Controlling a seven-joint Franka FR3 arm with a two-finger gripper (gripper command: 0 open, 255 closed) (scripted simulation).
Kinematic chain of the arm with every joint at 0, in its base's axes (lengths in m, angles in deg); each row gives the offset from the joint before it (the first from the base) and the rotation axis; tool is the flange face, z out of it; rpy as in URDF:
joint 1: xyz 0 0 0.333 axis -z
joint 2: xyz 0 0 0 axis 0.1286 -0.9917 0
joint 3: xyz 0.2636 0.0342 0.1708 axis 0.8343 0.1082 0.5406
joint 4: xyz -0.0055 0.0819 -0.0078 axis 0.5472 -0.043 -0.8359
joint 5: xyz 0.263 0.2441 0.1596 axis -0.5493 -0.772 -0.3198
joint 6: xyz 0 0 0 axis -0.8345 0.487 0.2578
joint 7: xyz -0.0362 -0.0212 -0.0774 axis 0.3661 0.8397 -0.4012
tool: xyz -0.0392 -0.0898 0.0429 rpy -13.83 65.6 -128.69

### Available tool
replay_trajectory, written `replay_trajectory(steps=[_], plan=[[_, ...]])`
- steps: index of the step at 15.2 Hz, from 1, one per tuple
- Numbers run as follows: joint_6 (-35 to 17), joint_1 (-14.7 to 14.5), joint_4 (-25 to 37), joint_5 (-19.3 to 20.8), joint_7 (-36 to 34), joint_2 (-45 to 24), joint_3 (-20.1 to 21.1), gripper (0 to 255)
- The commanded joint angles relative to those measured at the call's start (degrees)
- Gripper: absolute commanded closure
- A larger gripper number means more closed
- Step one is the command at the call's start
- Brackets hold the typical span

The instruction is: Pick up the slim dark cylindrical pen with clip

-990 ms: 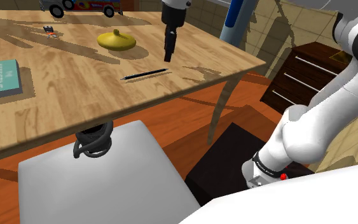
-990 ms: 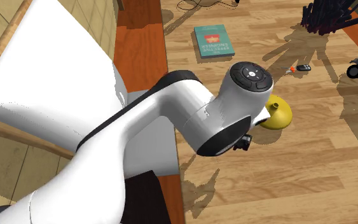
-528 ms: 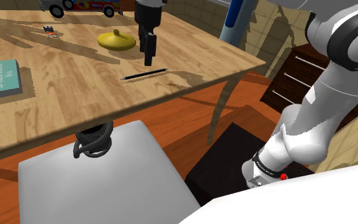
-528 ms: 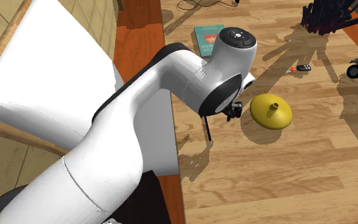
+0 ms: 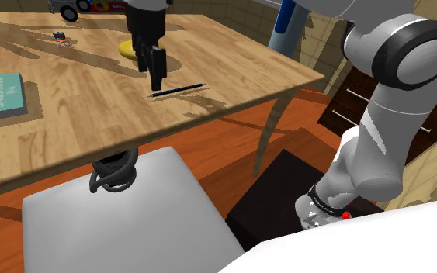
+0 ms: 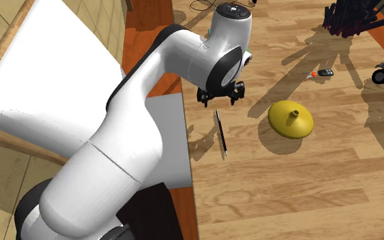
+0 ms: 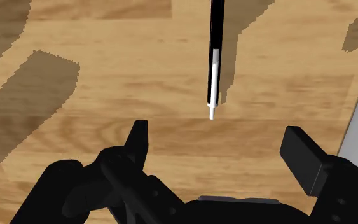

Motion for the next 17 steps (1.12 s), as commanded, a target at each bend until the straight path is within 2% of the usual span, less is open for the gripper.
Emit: replay_trajectory(steps=[1,6,8,9,17], plan=[[-1.27,-0.11,-1.35,0.02,0.32,0.04,0.15,0],[-6.03,0.17,-7.12,-0.18,0.32,1.07,0.09,0],[-6.03,0.17,-7.12,-0.18,0.32,1.08,0.08,0],[-6.04,0.19,-7.22,-0.20,0.35,1.16,0.08,255],[-6.04,0.11,-7.24,-0.18,0.21,1.18,0.13,255]])
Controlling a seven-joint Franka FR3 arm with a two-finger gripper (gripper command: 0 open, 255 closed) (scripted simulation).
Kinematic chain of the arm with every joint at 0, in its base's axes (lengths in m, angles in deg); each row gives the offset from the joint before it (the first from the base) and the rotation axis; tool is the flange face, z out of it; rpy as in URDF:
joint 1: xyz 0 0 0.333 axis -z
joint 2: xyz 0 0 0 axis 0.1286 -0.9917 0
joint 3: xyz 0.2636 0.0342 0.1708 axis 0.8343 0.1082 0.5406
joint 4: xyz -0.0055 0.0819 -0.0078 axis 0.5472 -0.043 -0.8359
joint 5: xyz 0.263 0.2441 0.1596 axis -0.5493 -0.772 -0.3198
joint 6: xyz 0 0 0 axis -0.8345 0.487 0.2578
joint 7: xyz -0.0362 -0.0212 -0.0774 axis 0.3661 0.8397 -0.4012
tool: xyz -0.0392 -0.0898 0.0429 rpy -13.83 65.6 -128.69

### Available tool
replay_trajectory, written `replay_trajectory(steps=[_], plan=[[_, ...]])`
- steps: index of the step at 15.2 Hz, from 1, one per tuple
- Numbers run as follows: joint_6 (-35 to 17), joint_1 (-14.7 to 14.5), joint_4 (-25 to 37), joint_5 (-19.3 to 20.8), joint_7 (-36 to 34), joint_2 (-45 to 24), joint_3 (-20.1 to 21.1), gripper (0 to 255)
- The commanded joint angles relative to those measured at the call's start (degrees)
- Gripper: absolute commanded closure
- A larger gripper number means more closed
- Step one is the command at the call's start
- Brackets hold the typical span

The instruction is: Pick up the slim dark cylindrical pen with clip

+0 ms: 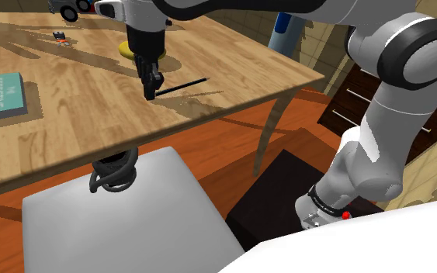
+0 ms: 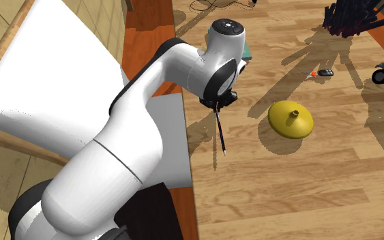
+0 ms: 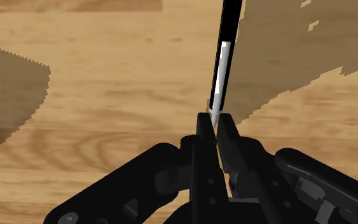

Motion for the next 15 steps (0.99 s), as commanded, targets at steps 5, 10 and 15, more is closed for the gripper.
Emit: replay_trajectory(steps=[5,10,15], plan=[[3.46,-0.09,4.07,0.17,0.11,-0.94,-0.03,255],[7.96,-0.42,9.89,0.46,0.08,-2.28,0.03,255],[12.90,-0.92,16.85,0.91,0.03,-4.33,0.10,255]])
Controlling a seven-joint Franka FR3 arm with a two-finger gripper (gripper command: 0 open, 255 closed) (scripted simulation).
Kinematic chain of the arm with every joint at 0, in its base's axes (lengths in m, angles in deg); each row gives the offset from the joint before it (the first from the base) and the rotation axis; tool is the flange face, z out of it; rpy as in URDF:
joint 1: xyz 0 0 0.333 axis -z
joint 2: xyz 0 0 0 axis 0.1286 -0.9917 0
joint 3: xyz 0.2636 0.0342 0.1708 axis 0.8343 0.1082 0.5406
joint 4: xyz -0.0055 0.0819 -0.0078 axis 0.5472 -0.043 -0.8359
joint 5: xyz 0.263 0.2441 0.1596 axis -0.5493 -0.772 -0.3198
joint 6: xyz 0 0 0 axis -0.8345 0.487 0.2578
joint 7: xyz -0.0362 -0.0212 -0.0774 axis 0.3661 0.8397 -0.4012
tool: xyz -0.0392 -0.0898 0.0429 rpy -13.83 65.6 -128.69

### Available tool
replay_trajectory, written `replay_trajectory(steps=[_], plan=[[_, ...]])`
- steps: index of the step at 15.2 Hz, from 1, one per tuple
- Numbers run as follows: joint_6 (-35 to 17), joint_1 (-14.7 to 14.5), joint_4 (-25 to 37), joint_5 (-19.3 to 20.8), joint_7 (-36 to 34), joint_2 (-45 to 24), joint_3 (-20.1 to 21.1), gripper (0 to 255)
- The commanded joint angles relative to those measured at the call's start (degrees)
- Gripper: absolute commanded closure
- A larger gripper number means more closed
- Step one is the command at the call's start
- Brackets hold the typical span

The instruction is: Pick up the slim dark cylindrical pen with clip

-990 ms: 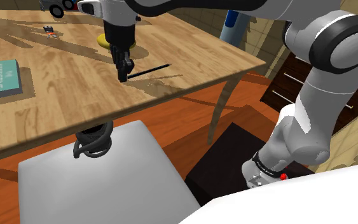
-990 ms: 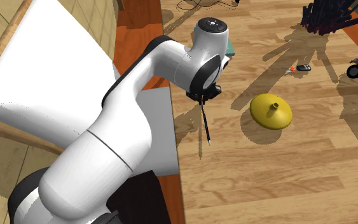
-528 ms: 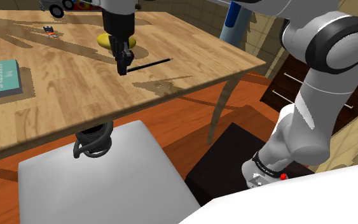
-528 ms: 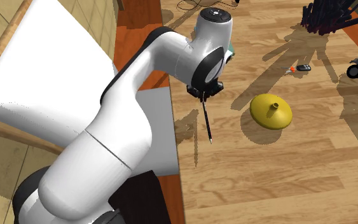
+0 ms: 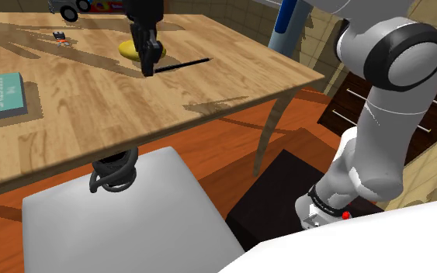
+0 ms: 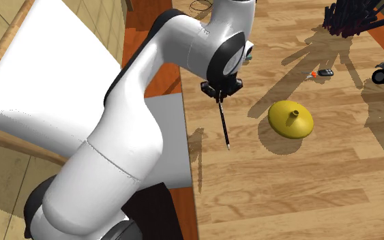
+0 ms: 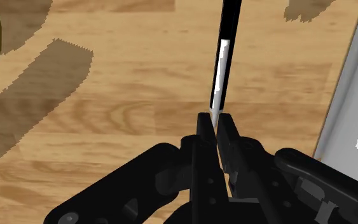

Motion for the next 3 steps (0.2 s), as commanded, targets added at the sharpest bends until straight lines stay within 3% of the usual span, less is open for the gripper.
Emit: replay_trajectory(steps=[1,3], plan=[[2.17,-0.30,3.23,0.25,-0.08,-1.11,0.04,255],[2.33,-0.32,3.45,0.27,-0.08,-1.18,0.04,255]])
